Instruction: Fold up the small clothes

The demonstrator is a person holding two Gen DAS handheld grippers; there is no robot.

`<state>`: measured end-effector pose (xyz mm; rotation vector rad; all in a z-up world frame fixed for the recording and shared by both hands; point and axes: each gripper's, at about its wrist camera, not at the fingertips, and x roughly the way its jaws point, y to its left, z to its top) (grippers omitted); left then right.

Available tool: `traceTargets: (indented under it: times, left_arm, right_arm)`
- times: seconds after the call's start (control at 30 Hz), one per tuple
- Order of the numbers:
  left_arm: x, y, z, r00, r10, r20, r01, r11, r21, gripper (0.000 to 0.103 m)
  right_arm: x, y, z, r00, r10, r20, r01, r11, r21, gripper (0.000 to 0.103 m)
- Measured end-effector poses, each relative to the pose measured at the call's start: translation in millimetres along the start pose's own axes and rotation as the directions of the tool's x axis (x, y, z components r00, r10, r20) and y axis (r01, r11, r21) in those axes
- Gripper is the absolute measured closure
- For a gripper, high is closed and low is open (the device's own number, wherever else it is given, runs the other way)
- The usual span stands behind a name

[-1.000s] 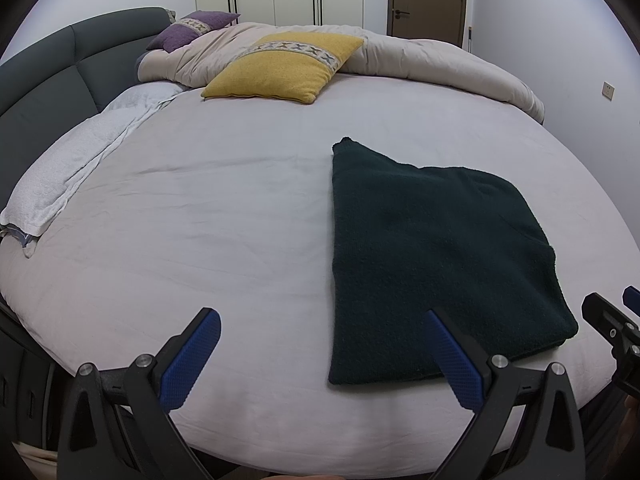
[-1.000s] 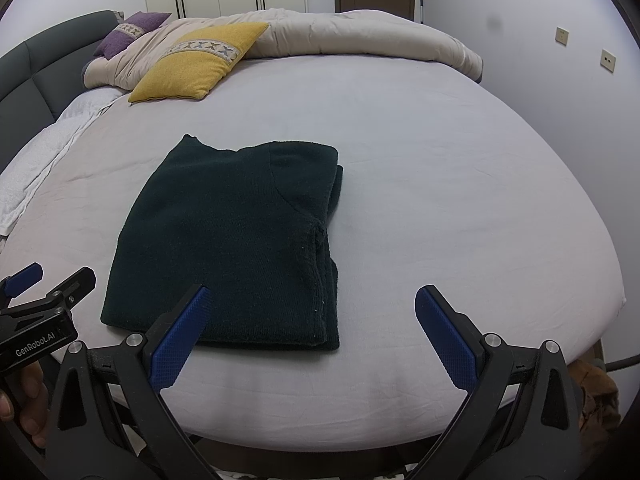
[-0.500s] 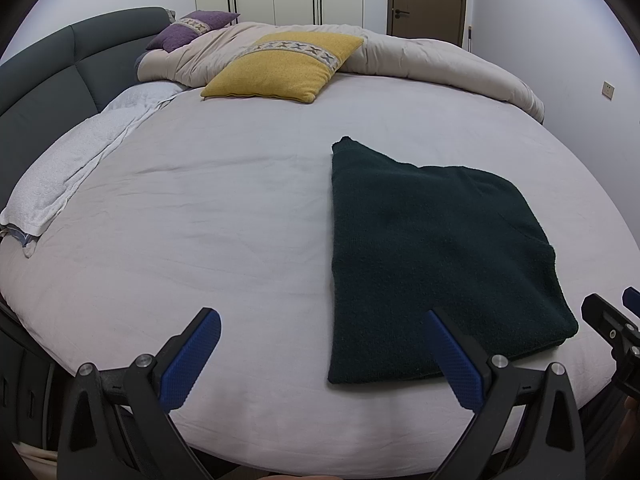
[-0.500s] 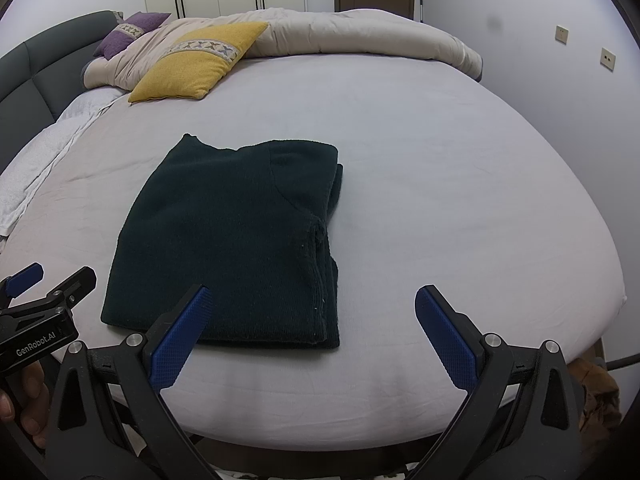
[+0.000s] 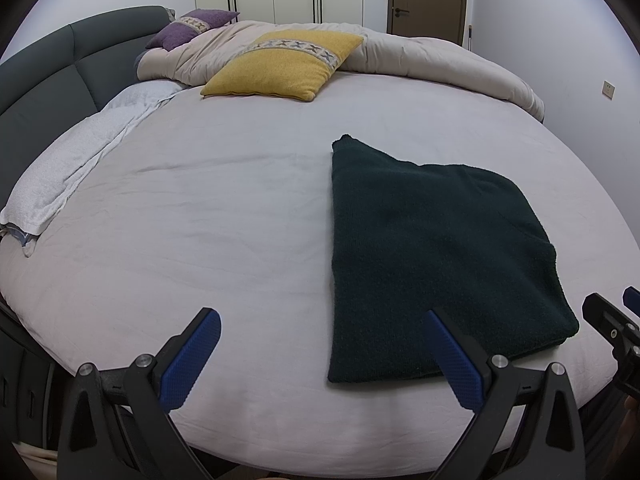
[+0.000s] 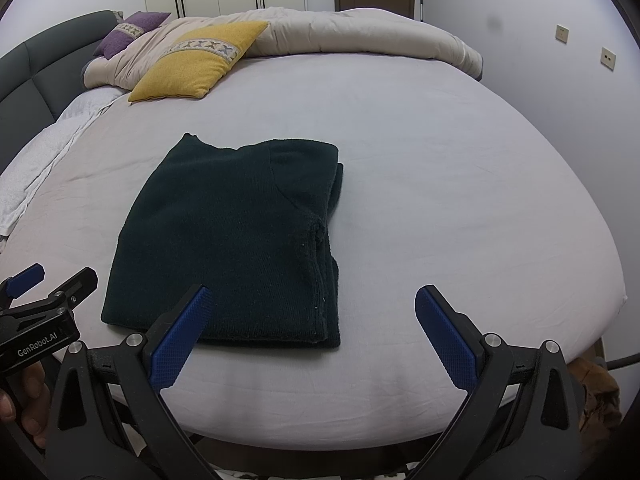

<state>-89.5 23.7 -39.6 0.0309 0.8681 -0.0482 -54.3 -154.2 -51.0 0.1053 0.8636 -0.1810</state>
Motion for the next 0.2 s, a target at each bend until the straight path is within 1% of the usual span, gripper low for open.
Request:
traceTargets:
  times: [0.2]
  left_arm:
    - [0.5, 2.8, 1.0, 1.0, 0.001, -0.005, -0.001, 1.0, 0.002, 0.0]
  right_arm:
    - [-0.9, 1.8, -1.2, 1.0, 0.0, 0.001, 0.0, 1.0, 0.002, 0.0]
